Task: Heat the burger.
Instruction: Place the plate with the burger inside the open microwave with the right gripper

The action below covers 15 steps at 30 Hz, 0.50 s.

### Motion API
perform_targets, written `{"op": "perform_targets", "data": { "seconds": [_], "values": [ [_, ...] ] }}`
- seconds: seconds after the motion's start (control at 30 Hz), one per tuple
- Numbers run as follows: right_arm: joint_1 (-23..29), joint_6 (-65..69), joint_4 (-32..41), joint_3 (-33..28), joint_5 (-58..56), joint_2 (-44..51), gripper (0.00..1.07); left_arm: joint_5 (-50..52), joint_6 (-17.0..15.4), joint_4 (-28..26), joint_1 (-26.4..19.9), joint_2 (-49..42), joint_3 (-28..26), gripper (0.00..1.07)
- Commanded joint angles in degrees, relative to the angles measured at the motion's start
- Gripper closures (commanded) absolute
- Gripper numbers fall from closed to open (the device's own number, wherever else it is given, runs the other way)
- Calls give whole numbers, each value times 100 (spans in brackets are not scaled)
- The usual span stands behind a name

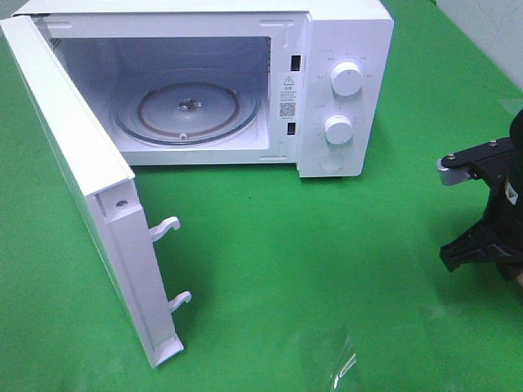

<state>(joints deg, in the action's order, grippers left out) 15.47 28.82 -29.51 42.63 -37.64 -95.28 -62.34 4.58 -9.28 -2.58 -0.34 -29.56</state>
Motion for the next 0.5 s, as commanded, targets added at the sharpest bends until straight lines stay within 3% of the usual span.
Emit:
{"op": "perform_targets", "data": {
  "seconds": [0.03, 0.5],
  "values": [
    [126, 63, -315, -11, -258, 166, 107, 97, 17, -29, 11, -86, 0, 6],
    [900, 189, -544, -11, -882, 705, 107, 97, 17, -29, 11, -86, 0, 6]
  ]
}}
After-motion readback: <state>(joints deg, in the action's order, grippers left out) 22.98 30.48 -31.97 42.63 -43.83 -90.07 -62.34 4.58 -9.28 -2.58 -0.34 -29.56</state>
